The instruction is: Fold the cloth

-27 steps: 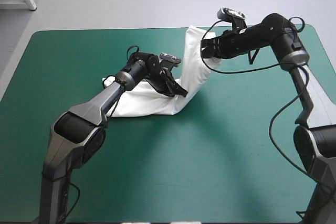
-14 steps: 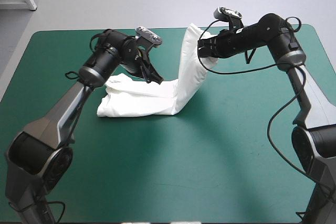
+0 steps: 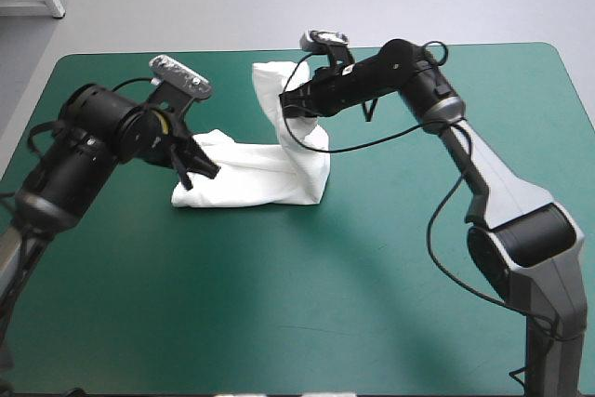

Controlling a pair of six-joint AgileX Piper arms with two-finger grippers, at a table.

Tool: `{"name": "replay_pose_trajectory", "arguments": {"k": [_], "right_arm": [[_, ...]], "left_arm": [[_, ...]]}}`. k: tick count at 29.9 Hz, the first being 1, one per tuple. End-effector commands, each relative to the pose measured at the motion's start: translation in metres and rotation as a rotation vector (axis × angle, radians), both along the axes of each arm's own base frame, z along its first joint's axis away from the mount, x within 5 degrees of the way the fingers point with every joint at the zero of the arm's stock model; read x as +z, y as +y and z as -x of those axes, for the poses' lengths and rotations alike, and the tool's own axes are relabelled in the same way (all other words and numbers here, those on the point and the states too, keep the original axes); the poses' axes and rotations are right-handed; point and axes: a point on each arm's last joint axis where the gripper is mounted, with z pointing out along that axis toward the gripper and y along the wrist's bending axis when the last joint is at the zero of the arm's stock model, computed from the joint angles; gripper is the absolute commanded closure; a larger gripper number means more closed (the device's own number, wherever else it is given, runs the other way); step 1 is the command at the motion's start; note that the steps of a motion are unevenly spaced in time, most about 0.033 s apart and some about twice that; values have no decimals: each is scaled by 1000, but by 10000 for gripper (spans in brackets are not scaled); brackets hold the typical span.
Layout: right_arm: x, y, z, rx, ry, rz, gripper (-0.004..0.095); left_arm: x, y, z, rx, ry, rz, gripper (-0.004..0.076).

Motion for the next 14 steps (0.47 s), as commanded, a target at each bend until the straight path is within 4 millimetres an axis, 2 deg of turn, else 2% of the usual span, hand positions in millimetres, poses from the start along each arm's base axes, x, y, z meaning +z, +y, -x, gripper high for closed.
{"name": "replay_pose_trajectory", "arguments": {"k": [1,6,10,14], "right_arm": [[24,35,9,63,-85,-101,919],[8,80,3,124,-91,-143,919],[-6,104,2,171,-70,-194,900],[-17,123,8,254,-49,-227,755]], "left_arm": [[5,23,41,58,1,30,705],[-7,42,77,98,4,58,705],[-11,51,92,120,-6,73,705],[-17,52,94,142,8,75,705]]}}
